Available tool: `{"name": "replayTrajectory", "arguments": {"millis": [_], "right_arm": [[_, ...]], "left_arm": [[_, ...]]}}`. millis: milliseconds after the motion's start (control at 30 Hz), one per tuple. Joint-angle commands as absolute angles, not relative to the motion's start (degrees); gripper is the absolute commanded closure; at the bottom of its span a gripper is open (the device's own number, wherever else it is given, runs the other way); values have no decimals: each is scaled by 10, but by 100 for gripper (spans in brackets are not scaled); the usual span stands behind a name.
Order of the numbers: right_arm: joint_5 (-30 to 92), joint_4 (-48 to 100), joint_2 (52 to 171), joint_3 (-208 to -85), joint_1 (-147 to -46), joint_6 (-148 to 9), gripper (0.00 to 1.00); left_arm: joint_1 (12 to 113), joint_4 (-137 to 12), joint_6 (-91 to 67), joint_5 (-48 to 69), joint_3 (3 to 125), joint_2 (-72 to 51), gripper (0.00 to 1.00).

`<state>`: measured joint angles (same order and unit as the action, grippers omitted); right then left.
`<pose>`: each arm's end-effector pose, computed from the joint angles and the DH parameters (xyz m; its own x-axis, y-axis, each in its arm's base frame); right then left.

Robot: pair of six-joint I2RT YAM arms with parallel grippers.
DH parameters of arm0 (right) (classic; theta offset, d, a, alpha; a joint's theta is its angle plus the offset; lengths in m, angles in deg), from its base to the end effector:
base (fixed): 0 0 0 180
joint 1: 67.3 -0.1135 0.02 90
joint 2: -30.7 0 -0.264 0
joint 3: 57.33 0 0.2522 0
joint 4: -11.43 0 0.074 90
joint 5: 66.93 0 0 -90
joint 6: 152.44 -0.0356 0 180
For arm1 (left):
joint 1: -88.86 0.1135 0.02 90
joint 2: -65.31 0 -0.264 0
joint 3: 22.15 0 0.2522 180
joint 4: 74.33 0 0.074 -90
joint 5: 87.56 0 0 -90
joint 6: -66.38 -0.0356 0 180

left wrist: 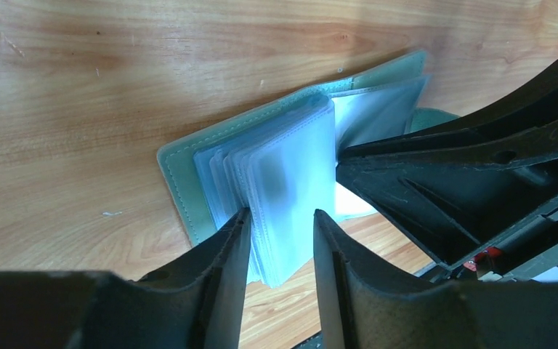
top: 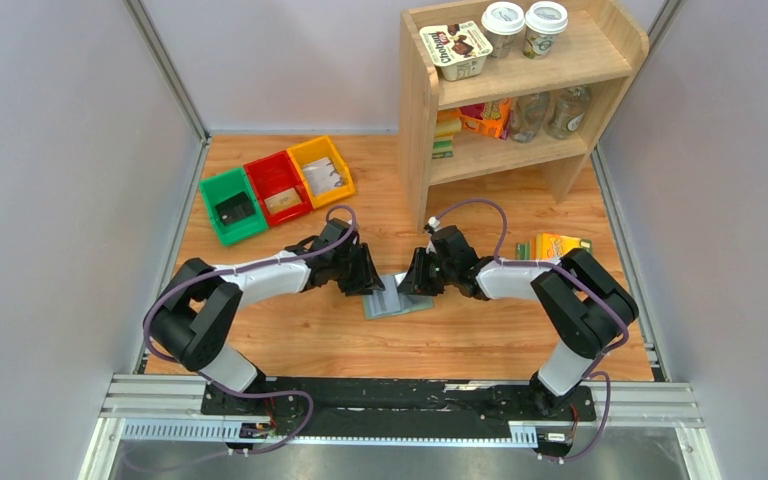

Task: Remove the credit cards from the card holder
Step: Remove the credit card from the card holder.

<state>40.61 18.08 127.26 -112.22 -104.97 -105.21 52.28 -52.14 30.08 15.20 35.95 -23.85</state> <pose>0.2391 0.1981 0.1275 -0.9374 0.0943 -0.3353 -0.1428 0.7741 0.6168 0.2340 -0.1834 0.1602 -0.9349 -0.2850 -0.2116 -0.1116 0.8019 -0.5870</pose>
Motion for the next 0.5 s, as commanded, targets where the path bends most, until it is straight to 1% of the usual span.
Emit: {"name": "replayTrajectory", "arguments": {"millis": [0,100,233,467], "right_arm": [[385,238,1291,-1095,-1054,-1041,73],[385,238,1285,-1092,-1055,-1040,72],[387,236,1283,-1092,-1055,-1039,72],[386,236,1267,-1089,-1055,-1041,68]], "left_arm": [[513,-549,307,172,380,-208,59],[511,-563,315,183,379,-203,67],[506,-568,317,181,378,-192,71],[505,-588,318,184,371,-178,70]]}}
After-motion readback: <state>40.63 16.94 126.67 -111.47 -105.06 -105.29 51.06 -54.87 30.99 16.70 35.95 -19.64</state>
